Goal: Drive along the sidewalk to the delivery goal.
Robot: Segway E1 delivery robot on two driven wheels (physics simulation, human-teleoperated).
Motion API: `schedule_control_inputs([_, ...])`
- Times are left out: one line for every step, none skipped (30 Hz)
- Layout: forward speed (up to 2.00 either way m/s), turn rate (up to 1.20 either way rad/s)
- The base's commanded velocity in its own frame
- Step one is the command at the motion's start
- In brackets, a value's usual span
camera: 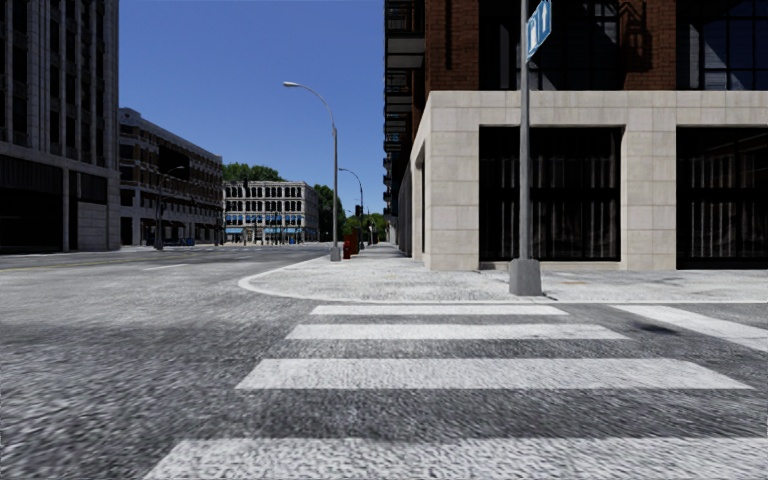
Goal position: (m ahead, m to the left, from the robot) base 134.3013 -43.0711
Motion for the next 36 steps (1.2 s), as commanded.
schedule_control_inputs([2.00,0.00])
schedule_control_inputs([2.00,0.00])
schedule_control_inputs([2.00,0.00])
schedule_control_inputs([2.00,0.00])
schedule_control_inputs([2.00,0.00])
schedule_control_inputs([2.00,0.00])
schedule_control_inputs([2.00,0.00])
schedule_control_inputs([2.00,0.00])
schedule_control_inputs([2.00,0.00])
schedule_control_inputs([2.00,0.00])
schedule_control_inputs([2.00,0.00])
schedule_control_inputs([2.00,0.00])
schedule_control_inputs([2.00,0.00])
schedule_control_inputs([2.00,0.00])
schedule_control_inputs([2.00,0.00])
schedule_control_inputs([2.00,0.00])
schedule_control_inputs([2.00,0.00])
schedule_control_inputs([2.00,0.00])
schedule_control_inputs([2.00,0.00])
schedule_control_inputs([2.00,0.00])
schedule_control_inputs([2.00,0.00])
schedule_control_inputs([2.00,0.00])
schedule_control_inputs([2.00,0.00])
schedule_control_inputs([2.00,0.00])
schedule_control_inputs([2.00,0.00])
schedule_control_inputs([2.00,0.00])
schedule_control_inputs([2.00,0.00])
schedule_control_inputs([2.00,0.00])
schedule_control_inputs([2.00,0.00])
schedule_control_inputs([2.00,0.00])
schedule_control_inputs([2.00,0.00])
schedule_control_inputs([2.00,0.00])
schedule_control_inputs([2.00,0.00])
schedule_control_inputs([2.00,0.00])
schedule_control_inputs([2.00,0.00])
schedule_control_inputs([2.00,0.00])
